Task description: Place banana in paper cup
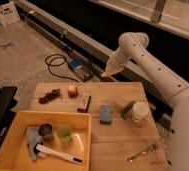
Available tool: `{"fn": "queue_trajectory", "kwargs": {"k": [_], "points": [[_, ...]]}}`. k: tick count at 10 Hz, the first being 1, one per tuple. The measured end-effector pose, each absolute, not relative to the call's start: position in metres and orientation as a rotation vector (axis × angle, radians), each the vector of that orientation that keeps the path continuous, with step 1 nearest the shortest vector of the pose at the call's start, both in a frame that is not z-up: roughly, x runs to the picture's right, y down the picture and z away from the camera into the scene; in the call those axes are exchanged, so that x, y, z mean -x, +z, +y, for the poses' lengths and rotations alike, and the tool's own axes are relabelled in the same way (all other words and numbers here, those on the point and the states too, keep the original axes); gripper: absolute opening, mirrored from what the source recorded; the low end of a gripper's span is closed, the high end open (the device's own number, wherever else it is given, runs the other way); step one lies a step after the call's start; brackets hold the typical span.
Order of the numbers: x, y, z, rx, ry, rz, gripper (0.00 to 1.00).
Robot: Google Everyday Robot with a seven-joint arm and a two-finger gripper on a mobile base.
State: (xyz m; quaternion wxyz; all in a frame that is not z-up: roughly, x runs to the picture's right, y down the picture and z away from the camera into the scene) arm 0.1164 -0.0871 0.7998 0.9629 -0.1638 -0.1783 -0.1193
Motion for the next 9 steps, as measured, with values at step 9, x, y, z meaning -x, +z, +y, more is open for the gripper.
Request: {"fn": "queue_trajectory", "kwargs": {"k": [9], "points": [[-0.185,0.725,-0.008,0.423,-0.006,-0.183,0.00]]}}
